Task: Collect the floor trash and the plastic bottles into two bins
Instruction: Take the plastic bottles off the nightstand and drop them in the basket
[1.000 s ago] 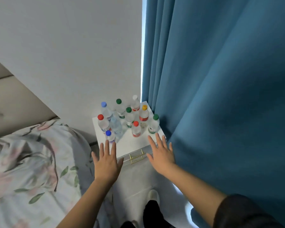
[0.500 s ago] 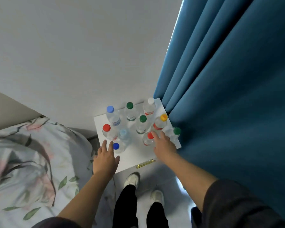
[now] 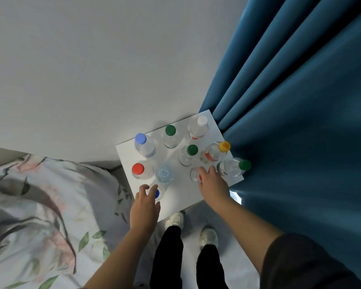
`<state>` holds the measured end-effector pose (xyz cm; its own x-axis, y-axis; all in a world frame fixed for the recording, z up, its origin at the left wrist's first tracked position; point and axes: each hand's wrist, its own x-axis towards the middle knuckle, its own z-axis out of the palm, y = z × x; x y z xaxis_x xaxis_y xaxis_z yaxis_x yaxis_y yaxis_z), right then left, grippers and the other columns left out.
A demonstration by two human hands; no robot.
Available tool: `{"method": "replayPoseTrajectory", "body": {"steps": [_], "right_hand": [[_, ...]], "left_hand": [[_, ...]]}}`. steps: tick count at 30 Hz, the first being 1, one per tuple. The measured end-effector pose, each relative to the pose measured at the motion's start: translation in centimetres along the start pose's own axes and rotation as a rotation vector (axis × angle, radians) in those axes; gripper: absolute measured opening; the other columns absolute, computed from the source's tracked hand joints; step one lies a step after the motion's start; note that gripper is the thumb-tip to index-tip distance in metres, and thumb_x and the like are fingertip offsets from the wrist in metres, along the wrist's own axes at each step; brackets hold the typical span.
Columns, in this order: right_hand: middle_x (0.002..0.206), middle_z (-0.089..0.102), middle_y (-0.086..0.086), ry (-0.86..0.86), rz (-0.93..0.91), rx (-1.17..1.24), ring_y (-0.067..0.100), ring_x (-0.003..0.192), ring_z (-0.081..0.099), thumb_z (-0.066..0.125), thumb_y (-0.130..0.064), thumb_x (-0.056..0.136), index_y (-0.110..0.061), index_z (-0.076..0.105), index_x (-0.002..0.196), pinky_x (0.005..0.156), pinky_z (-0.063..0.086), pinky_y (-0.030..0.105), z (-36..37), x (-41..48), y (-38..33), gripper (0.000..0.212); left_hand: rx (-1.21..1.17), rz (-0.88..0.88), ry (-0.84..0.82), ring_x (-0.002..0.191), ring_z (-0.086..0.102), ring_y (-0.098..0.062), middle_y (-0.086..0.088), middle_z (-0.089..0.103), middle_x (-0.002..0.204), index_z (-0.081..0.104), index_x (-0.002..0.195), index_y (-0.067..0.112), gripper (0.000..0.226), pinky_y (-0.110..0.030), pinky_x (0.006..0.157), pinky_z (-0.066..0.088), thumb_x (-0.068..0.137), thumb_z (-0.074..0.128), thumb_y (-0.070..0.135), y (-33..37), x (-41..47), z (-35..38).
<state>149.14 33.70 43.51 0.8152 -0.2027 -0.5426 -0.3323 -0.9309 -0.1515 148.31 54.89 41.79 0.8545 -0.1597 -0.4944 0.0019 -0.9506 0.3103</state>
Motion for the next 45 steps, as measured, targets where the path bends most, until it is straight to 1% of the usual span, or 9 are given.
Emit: {"method": "replayPoseTrajectory", "body": {"steps": [3, 6, 10, 12, 15, 25, 30, 33, 45], "right_hand": [[0.112, 0.05, 0.013, 0.029, -0.031, -0.02, 0.026, 0.09, 0.059, 0.038, -0.024, 0.101, -0.017, 0.04, 0.126, 0.071, 0.049, 0.03, 0.1, 0.1, 0.0, 0.026], [0.112, 0.052, 0.011, 0.037, -0.05, -0.023, 0.026, 0.091, 0.059, 0.04, -0.025, 0.1, -0.016, 0.039, 0.126, 0.068, 0.045, 0.028, -0.3, -0.6, -0.2, 0.028], [0.111, 0.053, 0.009, 0.065, -0.029, 0.028, 0.025, 0.091, 0.06, 0.044, -0.03, 0.098, -0.017, 0.04, 0.123, 0.067, 0.042, 0.027, -1.9, -3.0, -0.2, 0.028], [0.111, 0.055, 0.009, 0.094, 0.004, 0.066, 0.026, 0.093, 0.06, 0.046, -0.032, 0.097, -0.018, 0.041, 0.12, 0.071, 0.046, 0.03, -3.1, -4.8, -0.1, 0.028], [0.111, 0.058, 0.005, 0.165, 0.051, 0.116, 0.027, 0.095, 0.062, 0.05, -0.036, 0.094, -0.021, 0.043, 0.115, 0.077, 0.052, 0.037, -5.2, -8.0, 0.4, 0.027], [0.115, 0.058, 0.0, 0.342, 0.263, 0.255, 0.027, 0.1, 0.061, 0.049, -0.041, 0.092, -0.023, 0.044, 0.112, 0.078, 0.045, 0.034, -8.3, -20.0, 5.8, 0.028], [0.11, 0.061, -0.001, 0.428, 0.415, 0.302, 0.025, 0.097, 0.061, 0.048, -0.042, 0.092, -0.023, 0.046, 0.11, 0.075, 0.041, 0.031, -6.5, -26.4, 10.2, 0.027], [0.11, 0.062, -0.002, 0.478, 0.502, 0.325, 0.023, 0.097, 0.062, 0.048, -0.043, 0.091, -0.024, 0.047, 0.113, 0.077, 0.043, 0.029, -5.0, -31.0, 13.0, 0.029], [0.106, 0.064, 0.002, 0.567, 0.779, 0.399, 0.027, 0.094, 0.063, 0.051, -0.041, 0.088, -0.02, 0.047, 0.11, 0.073, 0.044, 0.03, 5.0, -53.0, 21.4, 0.031]], "left_hand": [[-0.063, -0.001, -0.005, 0.086, 0.058, -0.031, -0.011, 0.052, 0.111, 0.06, 0.111, 0.008, 0.033, -0.035, 0.062, 0.048, 0.079, 0.067, 0.004, -0.3, 0.4, 0.5], [-0.082, 0.026, -0.031, 0.075, 0.055, -0.031, -0.01, 0.051, 0.102, 0.06, 0.105, 0.006, 0.029, -0.033, 0.058, 0.044, 0.076, 0.066, 0.001, -0.2, 0.5, 0.2], [-0.077, 0.116, -0.072, 0.076, 0.056, -0.025, -0.005, 0.051, 0.108, 0.056, 0.108, 0.012, 0.029, -0.029, 0.065, 0.048, 0.081, 0.066, 0.014, 1.3, -0.6, -1.5], [-0.053, 0.188, -0.096, 0.081, 0.057, -0.021, -0.002, 0.052, 0.11, 0.054, 0.111, 0.015, 0.031, -0.026, 0.07, 0.049, 0.083, 0.067, 0.022, 2.8, -1.5, -3.0], [-0.028, 0.295, -0.079, 0.083, 0.057, -0.017, 0.001, 0.054, 0.109, 0.055, 0.111, 0.017, 0.032, -0.022, 0.069, 0.045, 0.082, 0.068, 0.025, 5.4, -3.0, -5.5], [0.156, 0.669, -0.068, 0.092, 0.058, -0.014, 0.006, 0.056, 0.115, 0.054, 0.115, 0.024, 0.035, -0.021, 0.076, 0.049, 0.083, 0.067, 0.034, 16.9, -9.1, -10.0], [0.259, 0.862, -0.069, 0.092, 0.06, -0.018, 0.004, 0.057, 0.113, 0.055, 0.116, 0.022, 0.036, -0.022, 0.072, 0.047, 0.083, 0.065, 0.034, 22.2, -13.1, -8.2], [0.303, 0.95, -0.085, 0.091, 0.061, -0.018, 0.005, 0.058, 0.111, 0.056, 0.114, 0.023, 0.036, -0.025, 0.078, 0.051, 0.082, 0.065, 0.036, 25.1, -16.8, -6.0], [0.491, 1.28, -0.156, 0.094, 0.06, -0.021, 0.004, 0.055, 0.108, 0.054, 0.106, 0.022, 0.03, -0.027, 0.075, 0.04, 0.08, 0.06, 0.035, 32.0, -37.8, 5.4]]}}
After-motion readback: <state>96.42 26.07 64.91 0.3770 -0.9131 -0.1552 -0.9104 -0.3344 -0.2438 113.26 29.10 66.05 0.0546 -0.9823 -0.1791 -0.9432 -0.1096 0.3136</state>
